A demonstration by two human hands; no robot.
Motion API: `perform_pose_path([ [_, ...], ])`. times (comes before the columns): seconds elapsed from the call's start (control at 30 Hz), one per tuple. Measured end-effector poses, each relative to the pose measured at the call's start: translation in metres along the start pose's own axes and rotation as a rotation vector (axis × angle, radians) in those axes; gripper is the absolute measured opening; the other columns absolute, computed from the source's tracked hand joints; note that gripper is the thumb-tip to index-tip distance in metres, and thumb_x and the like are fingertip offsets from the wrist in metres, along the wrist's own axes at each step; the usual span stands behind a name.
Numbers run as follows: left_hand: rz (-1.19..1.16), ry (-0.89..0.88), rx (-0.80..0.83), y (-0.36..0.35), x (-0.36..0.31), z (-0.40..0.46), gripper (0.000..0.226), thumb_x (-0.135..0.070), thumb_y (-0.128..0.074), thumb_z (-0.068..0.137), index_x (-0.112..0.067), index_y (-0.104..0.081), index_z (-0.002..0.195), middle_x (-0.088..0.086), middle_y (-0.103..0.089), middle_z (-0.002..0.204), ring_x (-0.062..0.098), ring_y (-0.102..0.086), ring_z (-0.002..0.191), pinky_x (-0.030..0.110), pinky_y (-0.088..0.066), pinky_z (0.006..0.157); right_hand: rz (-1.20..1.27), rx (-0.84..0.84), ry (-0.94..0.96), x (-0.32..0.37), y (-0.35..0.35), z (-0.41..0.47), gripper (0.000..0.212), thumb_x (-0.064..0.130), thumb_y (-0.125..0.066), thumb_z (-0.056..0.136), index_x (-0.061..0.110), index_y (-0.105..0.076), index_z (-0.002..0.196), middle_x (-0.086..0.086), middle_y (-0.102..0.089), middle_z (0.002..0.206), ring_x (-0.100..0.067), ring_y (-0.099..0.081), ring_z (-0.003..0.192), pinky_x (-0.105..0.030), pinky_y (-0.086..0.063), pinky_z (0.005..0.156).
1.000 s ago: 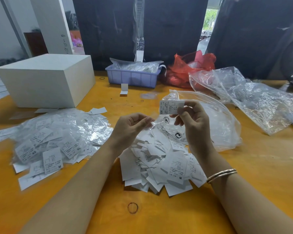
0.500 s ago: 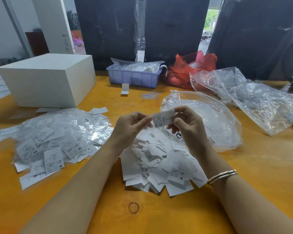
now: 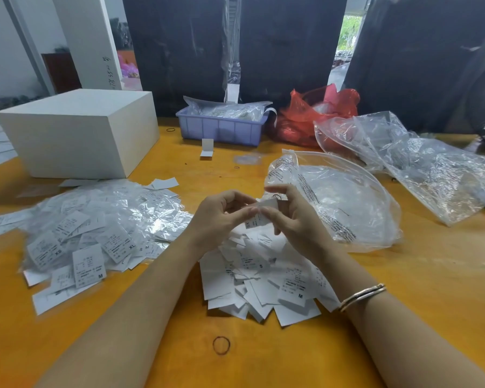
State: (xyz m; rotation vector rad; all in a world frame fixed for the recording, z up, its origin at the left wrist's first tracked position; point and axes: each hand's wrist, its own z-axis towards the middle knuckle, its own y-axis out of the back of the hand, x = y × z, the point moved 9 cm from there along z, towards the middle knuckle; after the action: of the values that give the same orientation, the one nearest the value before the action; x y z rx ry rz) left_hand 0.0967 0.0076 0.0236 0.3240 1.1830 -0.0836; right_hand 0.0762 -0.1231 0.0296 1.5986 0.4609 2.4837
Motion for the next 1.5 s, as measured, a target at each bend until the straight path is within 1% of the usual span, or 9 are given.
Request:
perform_pose_path([
  [0.17,0.017,0.004,-0.062,0.008,0.0,0.001,0.015,-0.018,-0.072,0.078,-0.023,-0.066,0.09,-0.008,-0.069,0.072,0.004,-0.065,0.072,0.018,-0.052,0.065,0.007,-0.15,0.001,-0.001,0.013,0.001,0.013,0.004,-0.064,0.085,0.016,-0.062,0.08,0.002,-0.064,0.065,-0.005,-0.055,0.051,-0.016,-0.045,0.052],
  [0.37,0.095,0.032,-0.049,0.008,0.002,0.0,0.016,-0.017,-0.074,0.078,-0.024,-0.066,0.091,0.006,-0.071,0.082,0.012,-0.068,0.077,0.025,-0.055,0.071,-0.075,-0.104,0.035,0.006,0.003,-0.001,0.017,0.005,-0.061,0.088,0.016,-0.07,0.097,0.0,-0.069,0.077,-0.021,-0.061,0.061,-0.033,-0.05,0.057],
  [0.47,0.115,0.04,-0.179,0.028,0.002,0.0,0.016,-0.016,-0.072,0.081,-0.028,-0.065,0.089,-0.002,-0.067,0.08,0.005,-0.063,0.072,0.015,-0.051,0.061,-0.167,-0.377,0.128,0.015,0.043,-0.002,0.018,0.005,-0.058,0.09,0.015,-0.068,0.1,0.0,-0.069,0.081,-0.004,-0.055,0.054,-0.015,-0.044,0.051],
  [0.57,0.282,0.069,-0.416,0.061,0.004,-0.004,0.013,-0.022,-0.071,0.083,-0.026,-0.064,0.093,-0.011,-0.062,0.079,0.0,-0.058,0.069,0.008,-0.044,0.051,-0.45,-0.666,0.125,0.012,0.092,-0.01,0.018,0.003,-0.055,0.089,0.005,-0.07,0.099,-0.006,-0.069,0.092,-0.004,-0.059,0.076,-0.012,-0.046,0.071],
  [0.67,0.569,0.144,-0.565,0.086,0.008,-0.011,0.017,-0.022,-0.067,0.086,-0.022,-0.063,0.103,-0.009,-0.061,0.083,0.004,-0.054,0.07,0.014,-0.038,0.053,-0.77,-0.534,-0.178,-0.029,0.109,-0.003,0.025,0.013,-0.051,0.091,0.011,-0.068,0.109,-0.01,-0.064,0.114,-0.03,-0.054,0.105,-0.042,-0.041,0.091],
  [0.8,0.887,0.307,-0.516,0.096,0.022,-0.017,0.028,-0.02,-0.062,0.087,-0.023,-0.058,0.115,0.001,-0.066,0.101,0.023,-0.058,0.091,0.036,-0.046,0.079,-1.079,-0.238,-0.412,-0.065,0.098,0.005,0.032,0.028,-0.042,0.092,0.014,-0.067,0.106,-0.008,-0.056,0.12,-0.03,-0.045,0.11,-0.039,-0.033,0.088],
  [0.97,1.249,0.318,-0.461,0.09,0.013,-0.017,0.037,-0.019,-0.062,0.087,-0.026,-0.057,0.123,0.006,-0.059,0.121,0.029,-0.048,0.112,0.043,-0.037,0.087,-1.18,-0.266,-0.383,-0.06,0.095,0.008,0.028,0.034,-0.046,0.095,0.023,-0.07,0.103,-0.002,-0.061,0.109,-0.026,-0.048,0.104,-0.036,-0.03,0.083],
  [1.2,0.793,-0.113,-0.251,0.028,-0.016,-0.007,0.018,-0.011,-0.064,0.087,-0.015,-0.069,0.105,0.002,-0.065,0.106,0.024,-0.052,0.106,0.035,-0.041,0.089,-0.883,-0.533,-0.306,-0.046,0.11,-0.003,0.012,0.025,-0.061,0.085,0.021,-0.071,0.09,-0.003,-0.063,0.102,-0.026,-0.051,0.1,-0.033,-0.019,0.076],
  [1.5,0.631,-0.121,-0.088,-0.003,-0.014,-0.008,0.017,-0.013,-0.061,0.09,-0.017,-0.068,0.104,-0.01,-0.059,0.096,0.014,-0.05,0.101,0.031,-0.04,0.09,-0.766,-0.618,-0.282,-0.047,0.119,-0.007,0.023,0.035,-0.058,0.089,0.015,-0.069,0.092,-0.003,-0.068,0.099,-0.026,-0.055,0.097,-0.032,-0.016,0.075],
])
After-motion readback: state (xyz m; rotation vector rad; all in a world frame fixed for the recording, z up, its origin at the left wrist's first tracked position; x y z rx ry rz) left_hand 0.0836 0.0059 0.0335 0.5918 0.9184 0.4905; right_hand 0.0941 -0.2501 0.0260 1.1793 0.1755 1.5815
